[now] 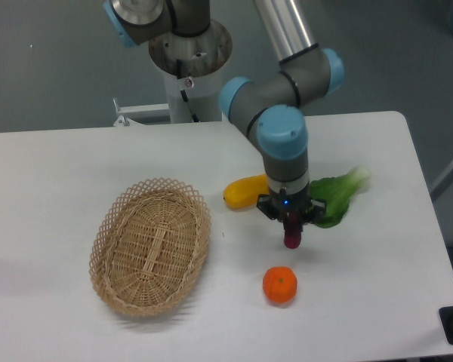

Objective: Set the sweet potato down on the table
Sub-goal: 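Carry the sweet potato toward the space between yellow fruit and tangerine, then lower the sweet potato onto the table and open the gripper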

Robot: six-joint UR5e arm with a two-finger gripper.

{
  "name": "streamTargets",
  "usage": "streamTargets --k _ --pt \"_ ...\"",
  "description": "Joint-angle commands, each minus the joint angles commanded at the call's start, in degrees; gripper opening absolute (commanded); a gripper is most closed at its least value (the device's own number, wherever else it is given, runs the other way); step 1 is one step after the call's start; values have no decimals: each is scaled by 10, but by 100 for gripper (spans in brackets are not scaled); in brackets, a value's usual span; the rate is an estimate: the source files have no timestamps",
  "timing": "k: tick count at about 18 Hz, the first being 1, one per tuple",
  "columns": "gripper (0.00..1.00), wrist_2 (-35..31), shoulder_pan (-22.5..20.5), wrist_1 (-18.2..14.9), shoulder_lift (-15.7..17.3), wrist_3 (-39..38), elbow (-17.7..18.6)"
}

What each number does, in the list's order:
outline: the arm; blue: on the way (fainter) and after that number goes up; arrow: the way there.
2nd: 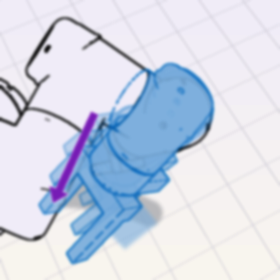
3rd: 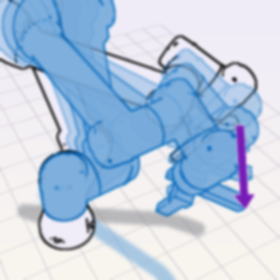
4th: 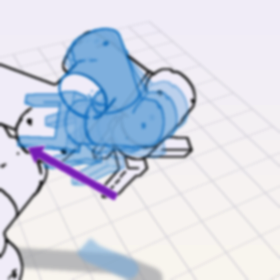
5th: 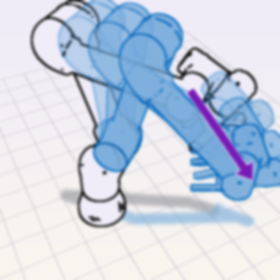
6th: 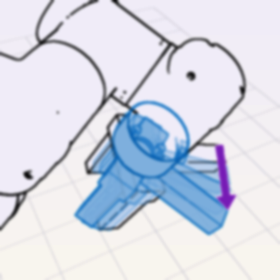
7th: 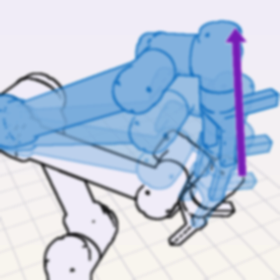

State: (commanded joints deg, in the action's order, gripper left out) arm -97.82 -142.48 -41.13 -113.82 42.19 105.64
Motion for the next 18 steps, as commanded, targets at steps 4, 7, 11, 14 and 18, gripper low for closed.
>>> streamTargets --k 4,7,11,14,18 --pt "28 -1 17 0 2 63 13" --pt "28 -1 33 0 -2 90 15" --pt "28 -1 45 0 -10 93 16" --pt "38 -3 45 0 -11 93 15" --pt "100 -10 45 2 -10 102 6"
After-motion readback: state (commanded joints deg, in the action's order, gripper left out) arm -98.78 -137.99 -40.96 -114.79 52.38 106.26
